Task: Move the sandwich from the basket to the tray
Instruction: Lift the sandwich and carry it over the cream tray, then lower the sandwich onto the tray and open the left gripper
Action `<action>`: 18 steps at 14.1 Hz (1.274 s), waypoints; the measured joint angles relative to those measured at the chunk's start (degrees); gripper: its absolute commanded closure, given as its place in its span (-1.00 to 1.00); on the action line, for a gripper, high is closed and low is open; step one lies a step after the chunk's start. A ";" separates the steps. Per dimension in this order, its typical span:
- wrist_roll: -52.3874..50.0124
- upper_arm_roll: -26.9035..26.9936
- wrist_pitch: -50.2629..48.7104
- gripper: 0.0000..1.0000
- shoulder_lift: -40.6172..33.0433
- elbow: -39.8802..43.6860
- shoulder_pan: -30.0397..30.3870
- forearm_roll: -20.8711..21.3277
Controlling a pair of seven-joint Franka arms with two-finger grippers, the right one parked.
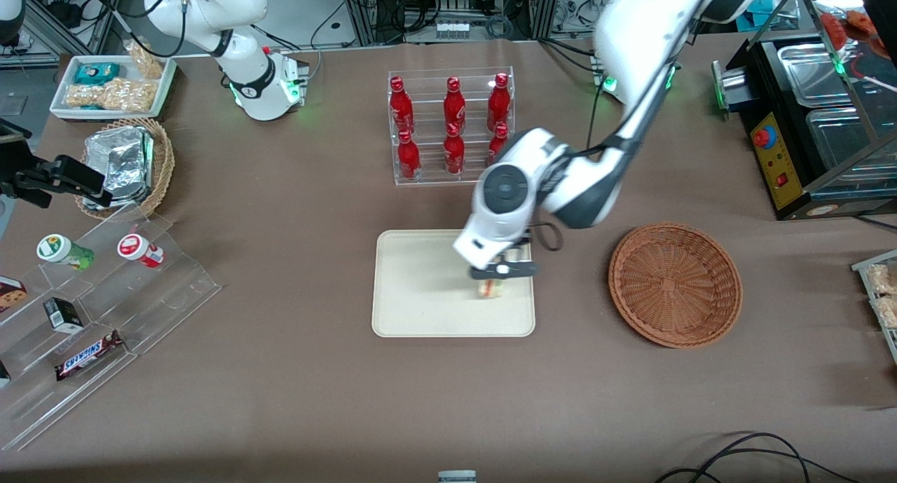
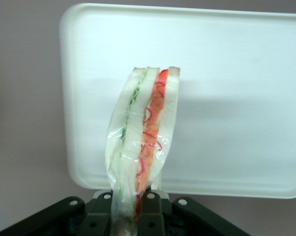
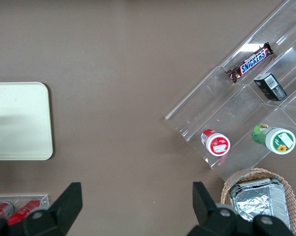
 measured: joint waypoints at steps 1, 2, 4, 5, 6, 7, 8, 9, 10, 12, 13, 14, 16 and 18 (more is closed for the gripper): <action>-0.87 0.03 1.76 0.85 2.25 2.17 -1.66 0.05; -1.90 0.03 3.71 0.85 3.98 3.56 -3.01 0.11; -3.96 0.05 6.05 0.85 6.07 4.83 -4.33 0.53; -4.47 0.06 6.32 0.85 6.57 5.16 -4.41 0.62; -5.11 0.21 6.36 0.85 6.73 5.33 -4.39 0.62; -6.14 0.43 6.36 0.85 6.73 5.51 -4.37 0.62; -7.04 0.59 6.38 0.84 6.73 5.68 -4.36 0.62; -7.50 0.70 6.54 0.82 6.75 5.75 -4.35 0.62; -7.78 0.80 6.90 0.81 6.90 5.74 -4.35 0.63; -7.95 0.92 8.40 0.73 8.09 5.71 -4.34 0.63; -7.95 0.95 9.19 0.54 8.84 5.70 -4.34 0.63; -7.95 0.96 9.62 -0.19 9.44 5.70 -4.34 0.63; -8.10 0.96 10.03 -1.00 9.96 5.70 -4.33 0.63; -8.51 0.89 10.11 -1.00 9.72 6.04 -4.34 0.63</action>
